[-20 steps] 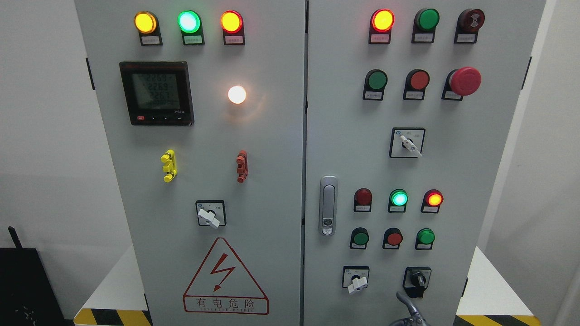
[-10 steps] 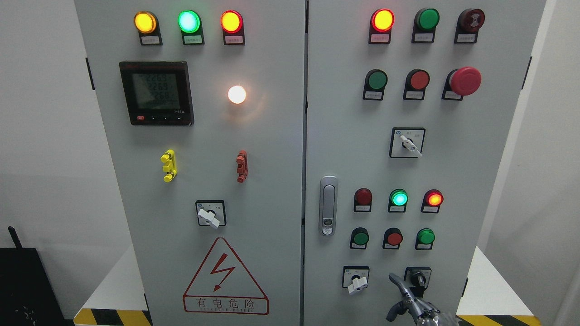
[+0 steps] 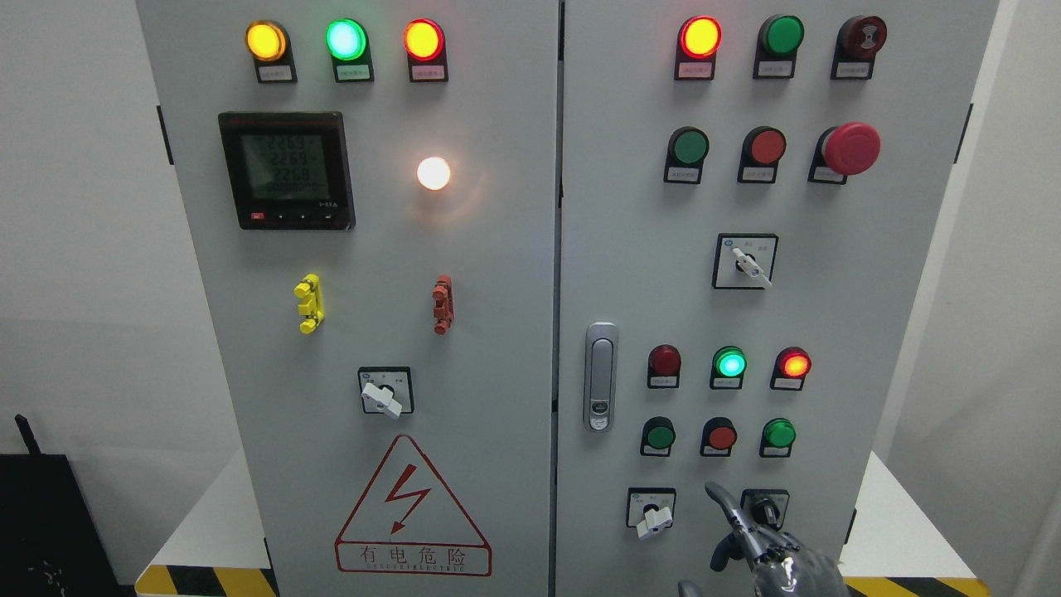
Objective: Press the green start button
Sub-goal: 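Raise the right hand toward the green push button in the lowest row, then press the green push button with the right hand's extended finger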
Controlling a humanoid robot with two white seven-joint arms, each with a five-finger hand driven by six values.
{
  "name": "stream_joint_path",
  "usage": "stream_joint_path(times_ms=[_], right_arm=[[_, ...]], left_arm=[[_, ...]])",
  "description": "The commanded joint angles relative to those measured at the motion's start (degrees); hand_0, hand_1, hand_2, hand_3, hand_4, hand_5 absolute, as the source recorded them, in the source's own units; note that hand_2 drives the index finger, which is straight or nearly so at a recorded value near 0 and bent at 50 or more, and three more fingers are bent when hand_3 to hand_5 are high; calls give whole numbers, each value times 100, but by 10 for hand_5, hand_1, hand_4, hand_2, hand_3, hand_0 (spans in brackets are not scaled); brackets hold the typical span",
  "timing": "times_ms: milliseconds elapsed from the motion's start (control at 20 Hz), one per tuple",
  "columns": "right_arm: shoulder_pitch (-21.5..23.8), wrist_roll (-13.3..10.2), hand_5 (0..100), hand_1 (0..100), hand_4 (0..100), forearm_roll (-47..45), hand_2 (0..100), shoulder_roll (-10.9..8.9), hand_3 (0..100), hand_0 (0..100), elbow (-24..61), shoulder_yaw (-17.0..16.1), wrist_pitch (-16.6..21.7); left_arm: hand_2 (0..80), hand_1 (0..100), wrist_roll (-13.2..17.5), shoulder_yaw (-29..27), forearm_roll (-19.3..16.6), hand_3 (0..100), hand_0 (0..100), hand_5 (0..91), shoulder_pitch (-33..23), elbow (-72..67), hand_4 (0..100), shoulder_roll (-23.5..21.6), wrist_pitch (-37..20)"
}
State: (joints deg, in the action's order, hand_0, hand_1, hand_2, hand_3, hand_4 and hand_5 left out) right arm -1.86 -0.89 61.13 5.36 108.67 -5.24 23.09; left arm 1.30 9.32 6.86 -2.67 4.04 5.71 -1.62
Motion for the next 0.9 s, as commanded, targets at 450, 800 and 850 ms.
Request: stream_joint_path(times_ms=[450, 800, 850], right_arm=[[-218, -368, 577, 298, 647, 1006, 0, 194, 652, 521, -108, 462, -349], [-323, -430, 571, 297, 639, 1164, 0, 203, 647, 516, -390, 489, -534], [-341, -439, 570, 297, 640, 1174, 0, 194, 647, 516, -425, 489, -542]], left_arm=[[0, 556, 2, -9, 0, 0, 120, 0, 3, 0, 0, 0, -5], [0, 556, 2, 0, 0, 0, 120, 0, 3, 0, 0, 0, -5], [0, 556, 2, 0, 0, 0, 120, 0, 3, 0, 0, 0, -5]])
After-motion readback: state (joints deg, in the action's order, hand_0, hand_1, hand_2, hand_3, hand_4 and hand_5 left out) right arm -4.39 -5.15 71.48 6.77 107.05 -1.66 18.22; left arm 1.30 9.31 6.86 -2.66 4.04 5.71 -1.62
